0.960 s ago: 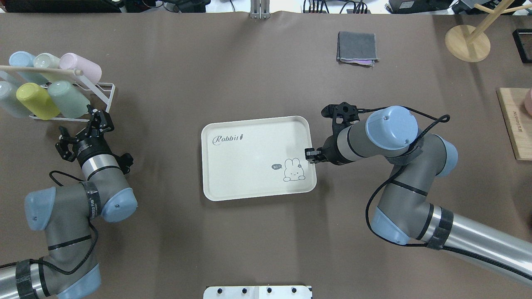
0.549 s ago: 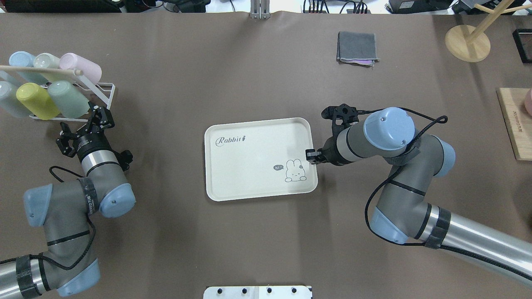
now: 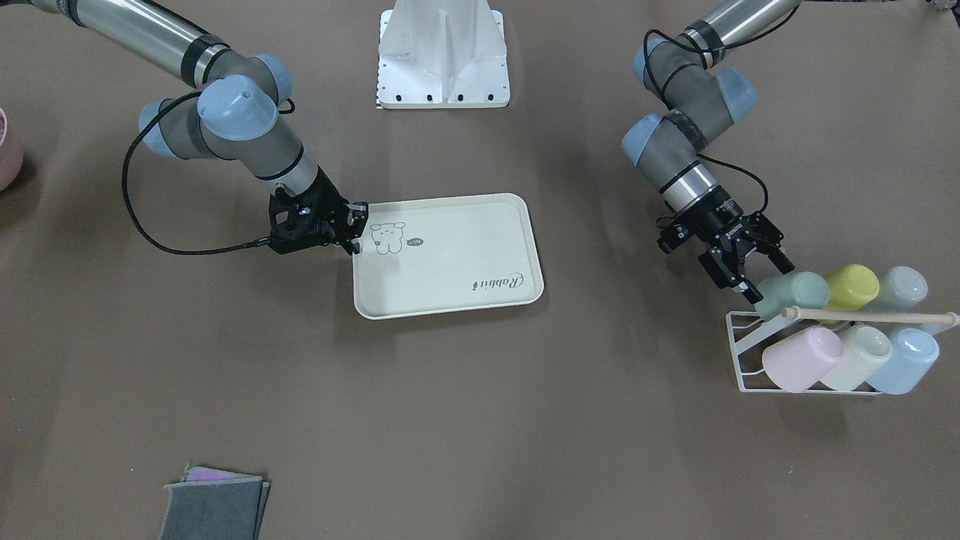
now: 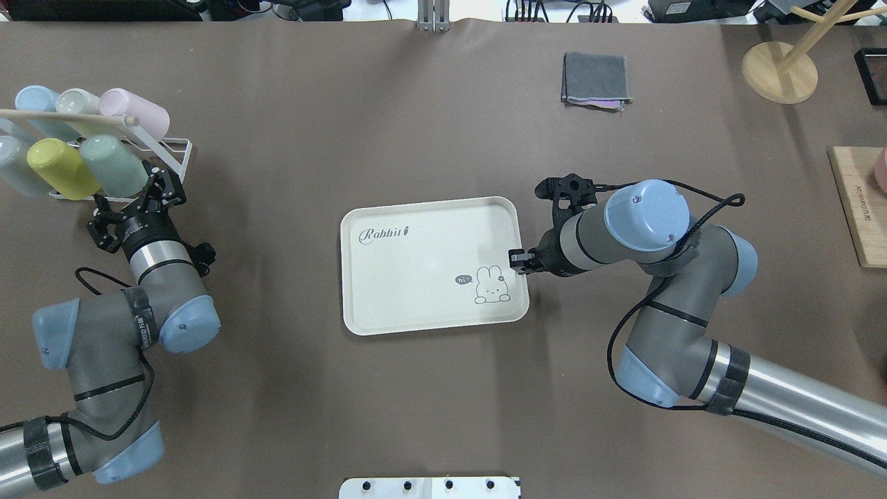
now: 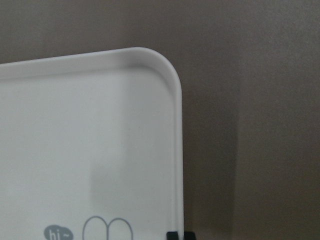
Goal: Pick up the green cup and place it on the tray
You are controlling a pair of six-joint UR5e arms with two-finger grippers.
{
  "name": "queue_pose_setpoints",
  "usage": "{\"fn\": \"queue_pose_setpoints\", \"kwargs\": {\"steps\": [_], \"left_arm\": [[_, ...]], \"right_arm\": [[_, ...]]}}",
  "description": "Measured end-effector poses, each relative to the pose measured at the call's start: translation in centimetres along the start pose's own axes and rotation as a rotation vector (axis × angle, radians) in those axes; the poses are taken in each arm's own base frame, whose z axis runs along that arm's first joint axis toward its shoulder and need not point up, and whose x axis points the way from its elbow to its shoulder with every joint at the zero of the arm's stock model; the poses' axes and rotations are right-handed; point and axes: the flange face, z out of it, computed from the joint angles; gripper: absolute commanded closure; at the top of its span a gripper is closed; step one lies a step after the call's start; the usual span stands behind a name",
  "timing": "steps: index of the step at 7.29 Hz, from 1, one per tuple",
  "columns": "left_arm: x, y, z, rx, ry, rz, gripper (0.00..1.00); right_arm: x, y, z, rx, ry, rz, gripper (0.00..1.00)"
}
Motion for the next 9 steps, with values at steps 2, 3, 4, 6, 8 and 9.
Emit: {"fn": "queue_pose_setpoints", "kwargs": {"steps": [2, 3, 4, 6, 8, 9], "left_arm": [[0.1, 0.1, 0.6, -0.006, 0.004, -0.003, 0.02], [0.2, 0.1, 1.0, -0.009, 0.006, -0.004, 0.02], [0.3, 0.0, 1.3, -0.012, 0.008, -0.006, 0.02], [0.3, 0.1, 1.8, -0.016, 0.011, -0.011, 0.03], [0.4, 0.1, 2.2, -0.021, 0.016, -0.013, 0.03], [0.5, 0.1, 2.4, -0.021, 0.016, -0.015, 0.03]], "right_arm": [[0.2, -0.1, 0.1, 0.005, -0.007, 0.003, 0.00], [0.3, -0.2, 0.1, 0.007, -0.009, 0.003, 0.00], [0.3, -0.3, 0.0, 0.009, -0.011, 0.005, 0.00], [1.6, -2.6, -1.6, 0.027, -0.015, 0.027, 0.00], [6.7, -8.1, -6.5, 0.026, -0.023, 0.074, 0.00], [11.0, -10.5, -9.3, 0.028, -0.012, 0.096, 0.00]]}}
